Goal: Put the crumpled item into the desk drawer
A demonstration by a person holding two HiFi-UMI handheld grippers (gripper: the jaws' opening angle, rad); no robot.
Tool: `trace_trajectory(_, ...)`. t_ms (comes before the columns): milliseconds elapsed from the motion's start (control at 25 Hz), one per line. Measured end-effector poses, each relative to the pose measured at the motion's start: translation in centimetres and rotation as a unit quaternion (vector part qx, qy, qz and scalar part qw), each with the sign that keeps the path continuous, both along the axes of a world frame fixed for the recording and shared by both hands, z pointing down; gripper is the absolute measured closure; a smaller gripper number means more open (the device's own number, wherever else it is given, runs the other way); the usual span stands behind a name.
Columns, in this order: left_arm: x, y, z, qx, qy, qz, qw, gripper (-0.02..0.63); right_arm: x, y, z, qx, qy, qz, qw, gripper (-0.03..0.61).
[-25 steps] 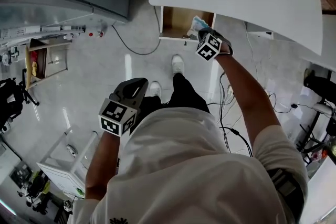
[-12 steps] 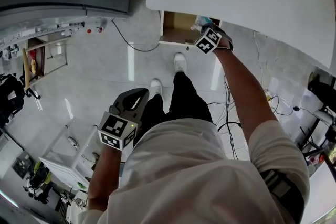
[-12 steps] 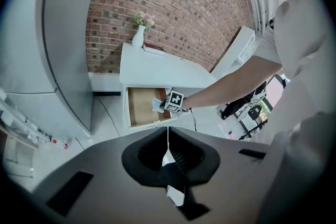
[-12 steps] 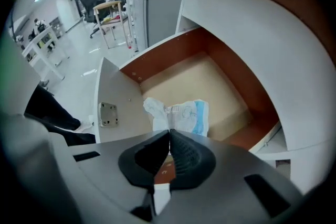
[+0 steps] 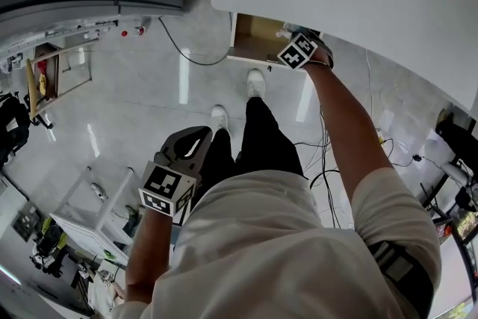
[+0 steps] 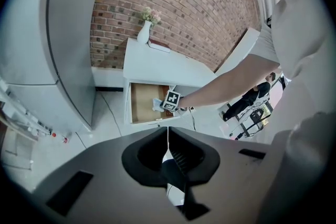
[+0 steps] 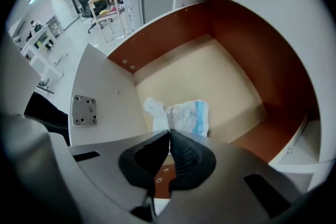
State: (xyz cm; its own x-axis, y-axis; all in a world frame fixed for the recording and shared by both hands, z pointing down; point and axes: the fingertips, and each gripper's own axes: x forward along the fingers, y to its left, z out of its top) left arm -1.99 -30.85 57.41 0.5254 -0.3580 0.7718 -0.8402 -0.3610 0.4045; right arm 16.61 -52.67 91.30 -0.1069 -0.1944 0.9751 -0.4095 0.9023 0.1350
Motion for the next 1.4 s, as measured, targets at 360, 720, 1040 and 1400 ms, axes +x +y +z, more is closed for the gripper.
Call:
trace_trajectory(360,-0.4,-1.1,0.4,0.008,-0.012,0.002,0.9999,0.589,-0.1,-0.4,1.1,-0.002,0.016,-0.006,1.000,0.543)
trace_trajectory(720,-1.1,0.3,0.1,0.012,-0.005,0.004,0.9999,0.589,-0.5,0.4,-0.1,-0.001,0.009,0.010,1.000,0.503)
trace_trajectory(1040,-1.8,2.0,-3.4,0.046,0.010,0.025,0.9986,0.589,-1.1,2.6,-6.2,0.021,-0.016,0.025,0.999,0.525)
trace_trajectory(1400,-4.3,6.2,-7.8,0.095,0.027,0.042,0.9942,0.589,-2.8,9.2,-14.6,0.033,-0.061,0.069,0.995,0.549)
